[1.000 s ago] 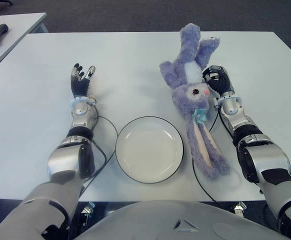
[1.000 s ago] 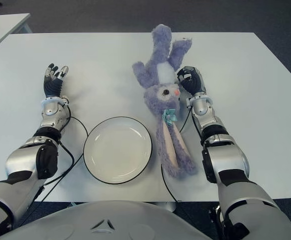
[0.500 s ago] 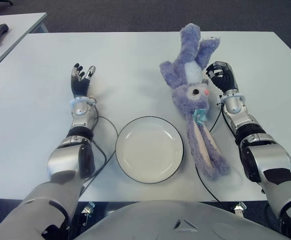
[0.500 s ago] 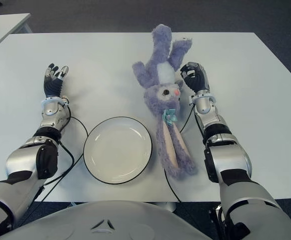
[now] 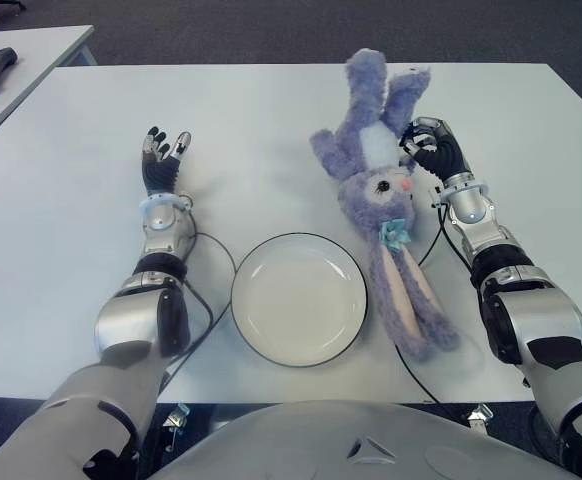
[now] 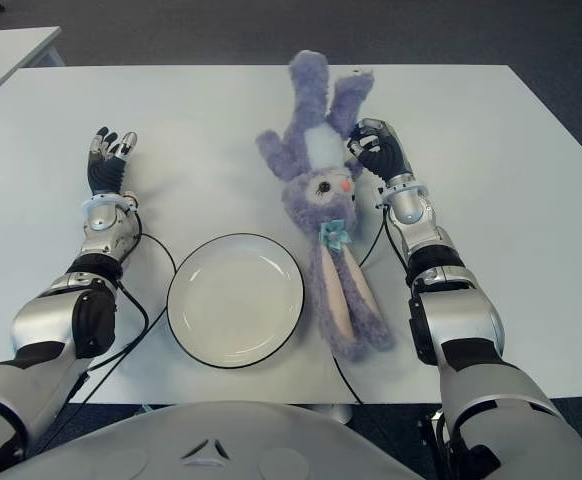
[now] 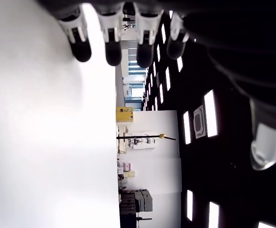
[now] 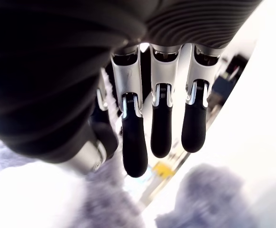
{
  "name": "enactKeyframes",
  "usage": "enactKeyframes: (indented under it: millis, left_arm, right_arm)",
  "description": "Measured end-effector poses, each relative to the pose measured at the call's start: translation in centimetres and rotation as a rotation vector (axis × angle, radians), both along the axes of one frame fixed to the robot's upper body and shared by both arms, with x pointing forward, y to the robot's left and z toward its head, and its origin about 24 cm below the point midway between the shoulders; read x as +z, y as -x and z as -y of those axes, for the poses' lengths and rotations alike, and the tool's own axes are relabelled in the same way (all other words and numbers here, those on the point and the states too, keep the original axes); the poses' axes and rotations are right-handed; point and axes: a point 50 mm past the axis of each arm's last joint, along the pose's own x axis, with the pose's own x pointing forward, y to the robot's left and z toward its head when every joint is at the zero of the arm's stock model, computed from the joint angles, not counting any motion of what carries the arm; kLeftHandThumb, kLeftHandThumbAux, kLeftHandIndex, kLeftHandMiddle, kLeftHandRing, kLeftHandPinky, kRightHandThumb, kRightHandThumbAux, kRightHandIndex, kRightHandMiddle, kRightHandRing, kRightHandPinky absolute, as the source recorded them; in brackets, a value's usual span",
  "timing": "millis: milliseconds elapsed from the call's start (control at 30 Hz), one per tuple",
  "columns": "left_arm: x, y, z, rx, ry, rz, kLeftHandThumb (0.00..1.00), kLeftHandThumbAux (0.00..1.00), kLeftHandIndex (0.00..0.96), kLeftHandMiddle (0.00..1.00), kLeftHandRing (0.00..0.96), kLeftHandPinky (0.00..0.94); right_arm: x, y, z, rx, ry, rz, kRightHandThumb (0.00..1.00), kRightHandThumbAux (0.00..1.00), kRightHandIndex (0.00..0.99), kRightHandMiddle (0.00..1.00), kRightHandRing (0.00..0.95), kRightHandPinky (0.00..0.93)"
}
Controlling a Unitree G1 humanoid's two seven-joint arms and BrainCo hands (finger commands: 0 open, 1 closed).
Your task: Put the doll into the plate.
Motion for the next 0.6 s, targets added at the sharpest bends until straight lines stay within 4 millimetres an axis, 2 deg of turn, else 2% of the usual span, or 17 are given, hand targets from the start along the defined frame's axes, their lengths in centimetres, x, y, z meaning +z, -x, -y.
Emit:
enactKeyframes:
  millis: [100,233,600]
  left_arm:
    - [0.00,-0.01,0.01,0.000,0.000,0.000,0.000,0.550,0.044,0.109,0.091,0.043]
    - [0.01,-0.01,0.02,0.004,-0.001,0.000,0.000,0.560,0.038,0.109,0.090,0.049]
    - [0.01,-0.01,0.05,0.007,0.001,0.000,0.000,0.552,0.041,0.107,0.092,0.055]
  right_arm:
    - [0.02,-0.01,-0.11,0.031,-0.004,-0.018,0.129,0.509,0.007,0.162,0.219,0.230]
    - [0.00,-0.01,-0.12,0.065,-0.012,-0.045,0.083,0.477,0.000,0.081,0.131,0.137]
    - [0.07,-0.04,-0.02,0.103,-0.033,-0.077,0.090,0.464,0.000,0.001,0.057,0.124]
